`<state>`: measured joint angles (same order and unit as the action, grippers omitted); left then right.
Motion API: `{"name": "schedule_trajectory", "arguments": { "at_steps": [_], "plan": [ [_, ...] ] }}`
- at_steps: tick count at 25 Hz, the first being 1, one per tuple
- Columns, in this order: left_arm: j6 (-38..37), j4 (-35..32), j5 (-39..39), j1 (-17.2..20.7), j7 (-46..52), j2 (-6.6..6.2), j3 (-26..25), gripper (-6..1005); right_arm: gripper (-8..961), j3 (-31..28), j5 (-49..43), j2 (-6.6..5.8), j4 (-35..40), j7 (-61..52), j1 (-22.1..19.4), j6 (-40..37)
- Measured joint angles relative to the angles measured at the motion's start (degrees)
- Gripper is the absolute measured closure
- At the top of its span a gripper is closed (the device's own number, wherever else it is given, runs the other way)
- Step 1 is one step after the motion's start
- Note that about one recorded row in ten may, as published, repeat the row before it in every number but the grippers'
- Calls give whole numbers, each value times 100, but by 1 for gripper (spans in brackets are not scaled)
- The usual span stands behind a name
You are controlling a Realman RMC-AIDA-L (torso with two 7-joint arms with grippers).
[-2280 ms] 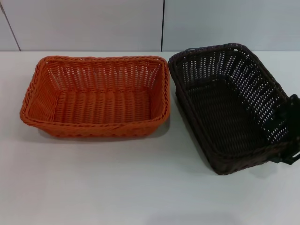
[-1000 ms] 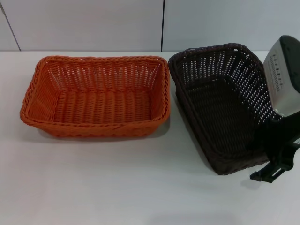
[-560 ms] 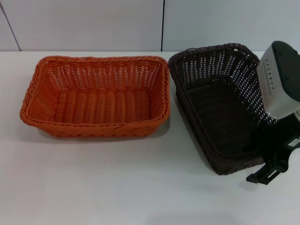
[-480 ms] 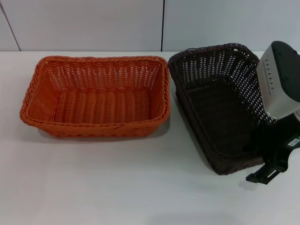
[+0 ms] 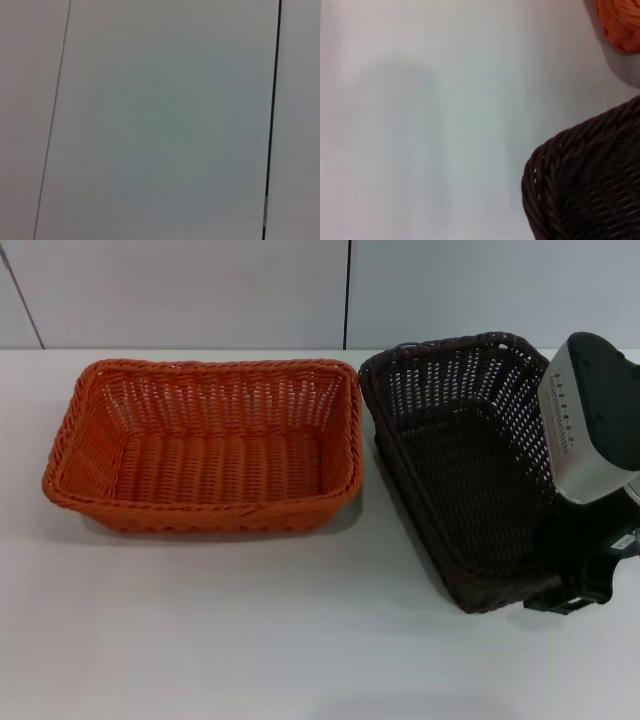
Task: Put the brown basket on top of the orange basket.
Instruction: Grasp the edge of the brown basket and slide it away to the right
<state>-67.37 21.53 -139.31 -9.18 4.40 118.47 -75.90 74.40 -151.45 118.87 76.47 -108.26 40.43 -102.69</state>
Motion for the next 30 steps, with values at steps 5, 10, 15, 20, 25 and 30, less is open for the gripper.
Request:
{"name": "schedule_trajectory", "arguments": {
  "at_steps": [5,10,15,20,25,30],
  "plan": [
    [1,0,0,-3,0,-3,-3,203,468,38,-26,-2,93,-18,-10,-44],
    [24,-1,0,-20,0,-17,-13,203,675,130,-52,-5,11,-36,-3,-49],
    [27,-13,0,-22,0,-20,-13,203,720,196,-111,-3,11,-77,-28,-51],
    [17,-18,0,-22,0,-26,-13,203,724,226,-184,3,343,-110,-125,-136],
    [0,-18,0,-22,0,-26,-13,203,730,101,-262,4,1098,-135,-216,-402],
    [15,-18,0,-30,0,-26,-12,203,735,-51,-375,4,1712,-176,-194,-664]
  ]
}}
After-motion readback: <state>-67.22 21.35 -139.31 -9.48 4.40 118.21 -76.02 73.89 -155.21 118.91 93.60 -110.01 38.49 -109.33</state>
